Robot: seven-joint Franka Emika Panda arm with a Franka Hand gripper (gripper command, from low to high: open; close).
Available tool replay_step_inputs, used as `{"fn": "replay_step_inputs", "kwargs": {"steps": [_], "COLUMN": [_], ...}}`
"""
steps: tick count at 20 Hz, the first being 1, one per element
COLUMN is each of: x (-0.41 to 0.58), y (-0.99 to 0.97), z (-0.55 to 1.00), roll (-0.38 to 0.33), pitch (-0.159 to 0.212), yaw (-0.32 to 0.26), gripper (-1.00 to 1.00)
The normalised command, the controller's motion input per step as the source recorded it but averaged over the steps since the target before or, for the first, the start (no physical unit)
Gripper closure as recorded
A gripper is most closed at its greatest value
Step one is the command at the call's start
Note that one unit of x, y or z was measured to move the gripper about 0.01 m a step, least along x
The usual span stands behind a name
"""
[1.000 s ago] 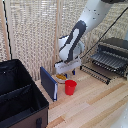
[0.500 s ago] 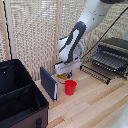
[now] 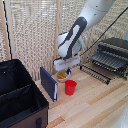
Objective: Gently stretch your hand towards the oven tray's handle, obtaining a firm grip, and draw it cautiously out of the oven. Transition your grip to the hot dog bowl, gingerly seizing the edge, and elevate it from the surface. Hover the bowl over the tray, delicately lower it, and temper your grip, establishing the bowl's equilibrium.
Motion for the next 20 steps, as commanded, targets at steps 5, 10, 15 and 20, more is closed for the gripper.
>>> {"fn": "replay_step_inputs", "kwargs": {"steps": [5,10,15,20], "x": [0.093,0.158,0.071,0.002], "y": [-0.05,-0.12,-0.2,-0.16], "z": [0.95,0.95,0.76,0.57], "roll": [0.026,0.0,0.0,0.0], "pitch": [-0.036,-0.004,0.0,-0.017], "yaw": [-0.111,-0.173,-0.29,-0.329], "gripper": [1.0,1.0,1.0,1.0]}}
